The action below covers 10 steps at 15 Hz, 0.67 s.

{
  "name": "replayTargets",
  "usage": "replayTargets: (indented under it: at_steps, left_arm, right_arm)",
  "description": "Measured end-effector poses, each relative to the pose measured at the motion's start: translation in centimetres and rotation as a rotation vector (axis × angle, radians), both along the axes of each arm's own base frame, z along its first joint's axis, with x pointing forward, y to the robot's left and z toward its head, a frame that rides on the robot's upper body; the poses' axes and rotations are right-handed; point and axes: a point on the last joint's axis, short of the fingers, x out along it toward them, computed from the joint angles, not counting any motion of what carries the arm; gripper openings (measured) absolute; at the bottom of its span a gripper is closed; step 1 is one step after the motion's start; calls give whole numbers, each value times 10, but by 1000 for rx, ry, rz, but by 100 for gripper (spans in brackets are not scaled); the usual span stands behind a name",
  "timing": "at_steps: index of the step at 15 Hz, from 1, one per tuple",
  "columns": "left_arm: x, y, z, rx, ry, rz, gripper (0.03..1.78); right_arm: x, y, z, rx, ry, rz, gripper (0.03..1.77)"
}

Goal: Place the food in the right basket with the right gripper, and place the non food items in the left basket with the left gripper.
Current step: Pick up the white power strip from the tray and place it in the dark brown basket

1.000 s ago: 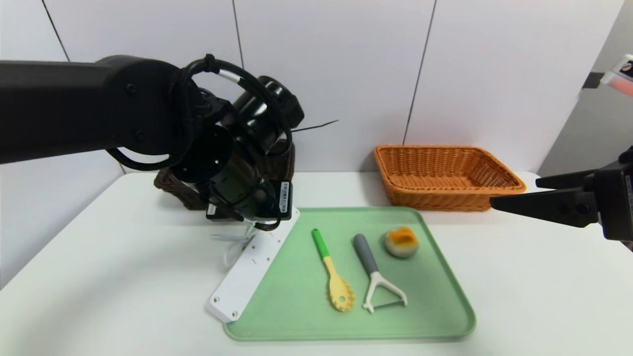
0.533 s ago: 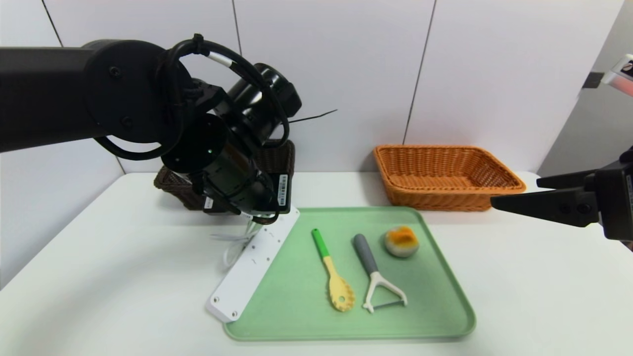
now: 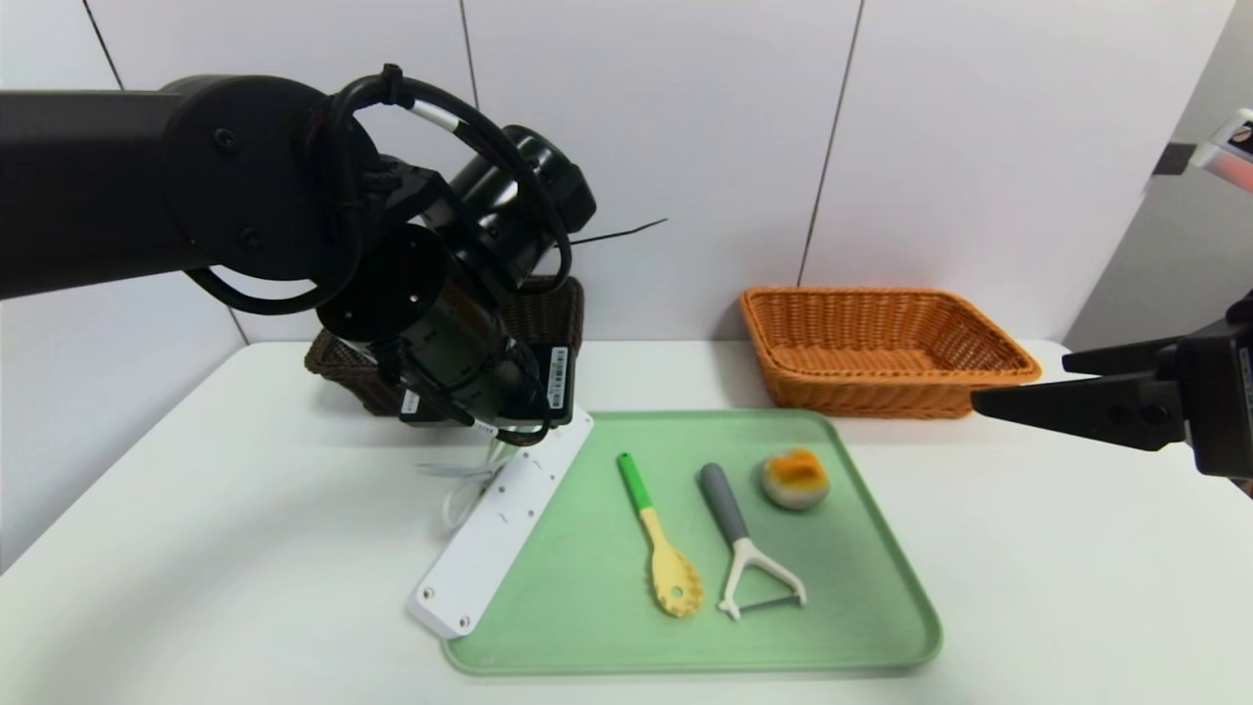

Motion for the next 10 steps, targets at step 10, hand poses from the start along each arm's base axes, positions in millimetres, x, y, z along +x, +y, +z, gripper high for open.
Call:
replayTargets:
  at_steps: [10]
  left_arm:
    - [9,18,-5,46,41,41,145]
  right_arm:
    - [-1,0,-4,17,20,-2,170]
